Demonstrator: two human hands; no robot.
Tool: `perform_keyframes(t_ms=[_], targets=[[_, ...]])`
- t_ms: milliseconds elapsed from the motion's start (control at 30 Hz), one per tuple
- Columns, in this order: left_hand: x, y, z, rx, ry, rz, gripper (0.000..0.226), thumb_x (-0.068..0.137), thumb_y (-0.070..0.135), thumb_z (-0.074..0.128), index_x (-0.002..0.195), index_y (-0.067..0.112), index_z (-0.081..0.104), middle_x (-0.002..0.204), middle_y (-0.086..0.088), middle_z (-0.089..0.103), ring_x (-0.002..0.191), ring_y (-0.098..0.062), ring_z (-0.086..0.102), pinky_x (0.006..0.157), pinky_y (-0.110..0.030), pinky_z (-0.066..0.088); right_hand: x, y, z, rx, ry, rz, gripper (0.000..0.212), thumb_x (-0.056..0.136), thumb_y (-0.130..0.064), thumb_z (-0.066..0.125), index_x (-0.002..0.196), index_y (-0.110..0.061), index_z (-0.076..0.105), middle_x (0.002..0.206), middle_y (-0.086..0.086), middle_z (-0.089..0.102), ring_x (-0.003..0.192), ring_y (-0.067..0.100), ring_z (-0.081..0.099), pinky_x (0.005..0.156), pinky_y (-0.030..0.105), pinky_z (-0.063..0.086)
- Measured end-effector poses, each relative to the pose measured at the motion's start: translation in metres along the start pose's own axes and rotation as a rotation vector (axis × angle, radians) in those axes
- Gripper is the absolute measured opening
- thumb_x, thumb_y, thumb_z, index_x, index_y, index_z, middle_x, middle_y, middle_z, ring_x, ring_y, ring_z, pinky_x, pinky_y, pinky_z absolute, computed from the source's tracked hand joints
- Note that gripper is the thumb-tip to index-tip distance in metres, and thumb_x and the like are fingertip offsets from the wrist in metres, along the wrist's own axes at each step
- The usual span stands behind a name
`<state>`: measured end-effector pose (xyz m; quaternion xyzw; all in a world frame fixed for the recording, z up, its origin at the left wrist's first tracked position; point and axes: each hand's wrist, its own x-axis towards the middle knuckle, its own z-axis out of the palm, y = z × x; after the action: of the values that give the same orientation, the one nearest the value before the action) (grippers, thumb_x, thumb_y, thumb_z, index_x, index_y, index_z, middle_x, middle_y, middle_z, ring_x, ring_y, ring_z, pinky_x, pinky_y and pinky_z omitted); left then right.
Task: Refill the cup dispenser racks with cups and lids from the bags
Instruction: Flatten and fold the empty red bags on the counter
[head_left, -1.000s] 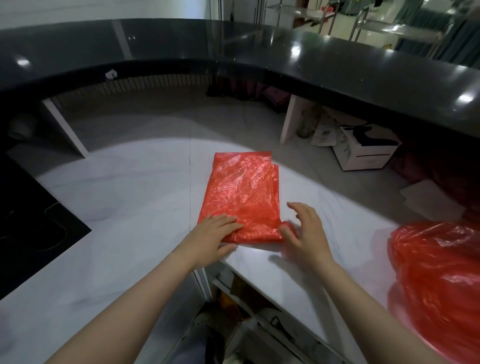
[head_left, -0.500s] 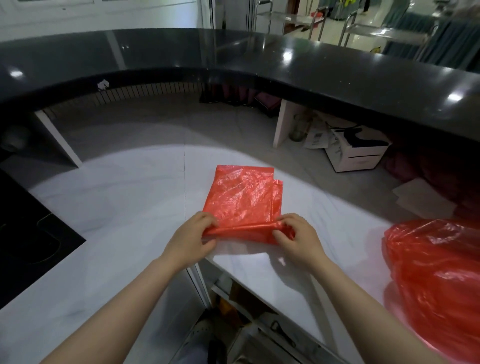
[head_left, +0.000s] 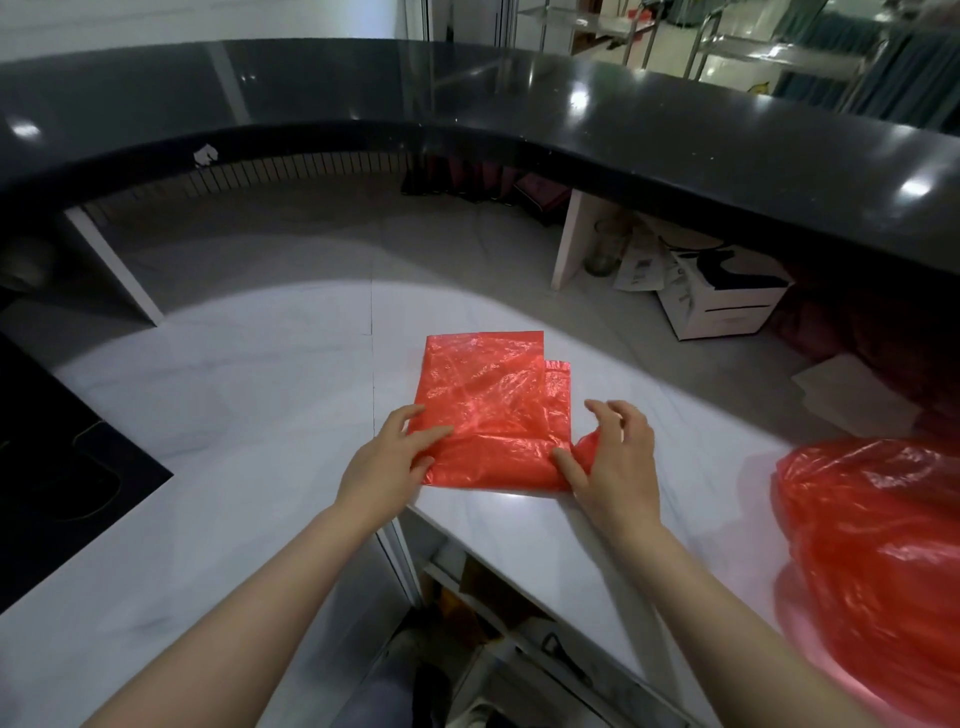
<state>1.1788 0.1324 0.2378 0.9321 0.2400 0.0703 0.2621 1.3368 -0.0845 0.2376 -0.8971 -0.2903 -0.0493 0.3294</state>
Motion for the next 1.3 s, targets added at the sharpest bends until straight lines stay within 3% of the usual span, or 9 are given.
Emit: perform_keyframes(t_ms=[133, 333, 467, 633, 767, 900, 1000, 1133, 1300], targets=[[0.006, -0.001, -0.001, 0.145, -0.082, 0.037, 0.04, 0.1, 0.029, 0.042, 0.135, 0.046, 0.047, 0.154, 0.009, 0.026, 0.129, -0.017, 0.043, 0.098, -0.034, 0.045, -0.014, 0.01, -0.005, -0.197, -0.09, -0.436, 0.064, 0.074, -0.057, 0.063, 0.128, -0.024, 0.057, 0.136, 0.004, 0.051, 0.123, 0.026, 0.044, 0.105, 0.04, 0.029], [0.009, -0.004, -0.005, 0.108, -0.096, 0.073, 0.05, 0.096, 0.048, 0.041, 0.145, 0.041, 0.032, 0.147, 0.01, 0.035, 0.126, -0.015, 0.043, 0.097, -0.03, 0.041, -0.014, 0.001, -0.007, -0.061, -0.176, -0.215, 0.034, 0.077, -0.021, 0.059, 0.111, -0.021, 0.066, 0.103, -0.005, 0.068, 0.098, 0.02, 0.058, 0.091, 0.03, 0.037], [0.002, -0.008, -0.01, -0.049, -0.096, 0.127, 0.062, 0.083, 0.066, 0.038, 0.135, 0.035, 0.048, 0.136, 0.012, 0.047, 0.12, -0.009, 0.044, 0.095, -0.026, 0.037, -0.012, -0.004, -0.011, 0.084, -0.097, -0.014, 0.018, 0.082, -0.018, 0.065, 0.098, -0.016, 0.059, 0.079, -0.005, 0.056, 0.079, 0.022, 0.054, 0.079, 0.035, 0.042], [0.001, -0.005, -0.004, -0.242, 0.015, -0.011, 0.011, 0.087, 0.042, 0.063, 0.092, 0.032, 0.063, 0.089, 0.021, 0.057, 0.079, 0.0, 0.054, 0.065, -0.015, 0.038, -0.011, -0.005, -0.013, 0.073, 0.018, 0.103, 0.022, 0.082, -0.024, 0.068, 0.098, -0.015, 0.057, 0.07, -0.006, 0.055, 0.071, 0.02, 0.051, 0.084, 0.041, 0.043], [0.006, 0.003, -0.001, -0.22, 0.028, -0.13, 0.006, 0.089, 0.039, 0.061, 0.088, 0.037, 0.056, 0.066, 0.013, 0.061, 0.065, -0.004, 0.057, 0.054, -0.021, 0.035, -0.011, -0.006, -0.011, -0.107, -0.077, 0.205, 0.029, 0.089, -0.036, 0.058, 0.11, -0.017, 0.054, 0.08, 0.004, 0.064, 0.084, 0.03, 0.059, 0.086, 0.041, 0.04], [0.012, 0.006, 0.004, -0.129, 0.027, -0.175, 0.016, 0.09, 0.039, 0.06, 0.098, 0.03, 0.05, 0.053, 0.011, 0.052, 0.057, -0.006, 0.053, 0.052, -0.027, 0.032, -0.017, 0.0, -0.013, -0.204, -0.017, -0.143, 0.04, 0.083, -0.035, 0.069, 0.118, -0.016, 0.061, 0.114, 0.008, 0.062, 0.105, 0.031, 0.055, 0.094, 0.044, 0.041], [0.017, 0.007, 0.001, -0.051, 0.005, -0.195, 0.02, 0.092, 0.043, 0.056, 0.103, 0.028, 0.047, 0.066, 0.014, 0.059, 0.063, -0.009, 0.053, 0.052, -0.027, 0.032, -0.028, 0.008, -0.018, -0.173, -0.264, -0.366, 0.058, 0.078, -0.055, 0.064, 0.128, -0.027, 0.057, 0.129, -0.006, 0.055, 0.12, 0.019, 0.048, 0.103, 0.037, 0.037], [0.02, 0.015, -0.002, 0.007, -0.017, -0.226, 0.025, 0.094, 0.04, 0.051, 0.113, 0.024, 0.047, 0.09, 0.008, 0.064, 0.078, -0.018, 0.058, 0.063, -0.03, 0.039, -0.024, 0.005, -0.019, -0.11, -0.265, -0.248, 0.038, 0.084, -0.04, 0.058, 0.122, -0.033, 0.058, 0.119, -0.012, 0.063, 0.11, 0.013, 0.053, 0.095, 0.031, 0.041], [0.014, 0.024, -0.008, 0.039, 0.162, 0.194, 0.045, 0.091, 0.051, 0.042, 0.119, 0.019, 0.058, 0.122, -0.001, 0.056, 0.111, -0.022, 0.05, 0.096, -0.038, 0.039, 0.005, 0.001, -0.026, 0.045, -0.408, 0.071, 0.013, 0.091, -0.039, 0.055, 0.1, -0.03, 0.052, 0.083, -0.001, 0.064, 0.08, 0.022, 0.058, 0.069, 0.032, 0.041]])
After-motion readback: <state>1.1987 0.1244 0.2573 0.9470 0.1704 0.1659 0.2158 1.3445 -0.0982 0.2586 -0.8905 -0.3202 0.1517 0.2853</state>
